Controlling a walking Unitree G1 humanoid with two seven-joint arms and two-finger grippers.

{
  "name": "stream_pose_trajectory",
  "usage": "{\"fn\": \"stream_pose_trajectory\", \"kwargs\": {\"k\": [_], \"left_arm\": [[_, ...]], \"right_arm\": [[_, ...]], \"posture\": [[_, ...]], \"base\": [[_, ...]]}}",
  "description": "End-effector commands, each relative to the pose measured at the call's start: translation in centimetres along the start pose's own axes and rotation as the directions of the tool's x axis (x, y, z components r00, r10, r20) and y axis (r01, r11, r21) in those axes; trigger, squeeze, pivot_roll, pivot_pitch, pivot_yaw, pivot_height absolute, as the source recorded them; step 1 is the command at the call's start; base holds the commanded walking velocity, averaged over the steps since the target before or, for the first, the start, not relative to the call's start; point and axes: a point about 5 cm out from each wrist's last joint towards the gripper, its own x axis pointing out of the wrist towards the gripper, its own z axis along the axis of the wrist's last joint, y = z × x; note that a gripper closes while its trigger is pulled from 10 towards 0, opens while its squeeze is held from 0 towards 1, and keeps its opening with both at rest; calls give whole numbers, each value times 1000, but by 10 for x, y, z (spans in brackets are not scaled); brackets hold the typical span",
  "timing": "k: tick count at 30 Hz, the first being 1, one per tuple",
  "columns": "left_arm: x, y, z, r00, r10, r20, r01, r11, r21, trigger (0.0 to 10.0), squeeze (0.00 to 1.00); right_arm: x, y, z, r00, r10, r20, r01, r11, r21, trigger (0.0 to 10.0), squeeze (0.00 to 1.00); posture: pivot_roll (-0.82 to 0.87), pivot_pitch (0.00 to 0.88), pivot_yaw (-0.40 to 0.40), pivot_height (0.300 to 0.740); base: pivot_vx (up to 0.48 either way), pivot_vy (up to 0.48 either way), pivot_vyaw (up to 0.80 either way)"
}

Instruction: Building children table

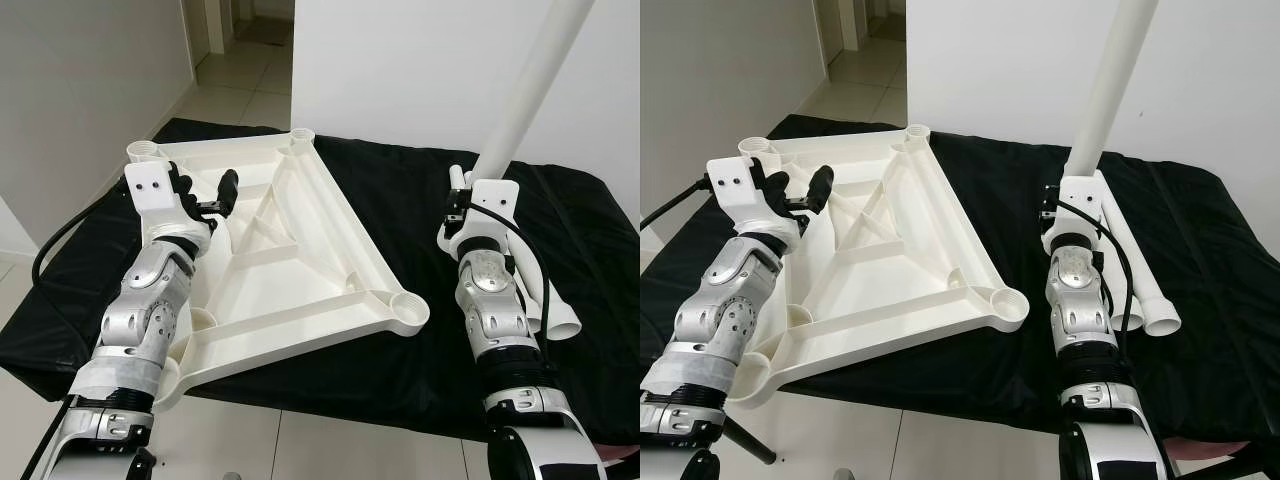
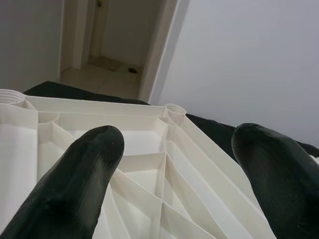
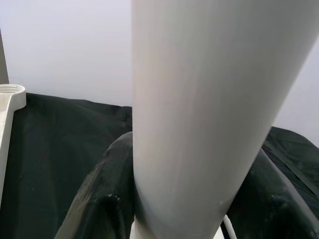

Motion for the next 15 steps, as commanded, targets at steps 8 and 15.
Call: {"fn": "stream_pose_trajectory", "kwargs": {"k": [8, 15], "left_arm": [[-14, -42, -37, 977, -172, -125, 185, 978, 97, 10000, 0], [-13, -33, -39, 988, -104, -118, 117, 987, 110, 10000, 0]], "right_arm": [[-6, 16, 3, 997, 70, 25, -71, 996, 59, 10000, 0], [-15, 24, -2, 992, 122, 19, -123, 987, 105, 10000, 0]], "posture": [[16, 0, 6, 740], [8, 0, 17, 740]], "base": [[0, 0, 0], [0, 0, 0]]}}
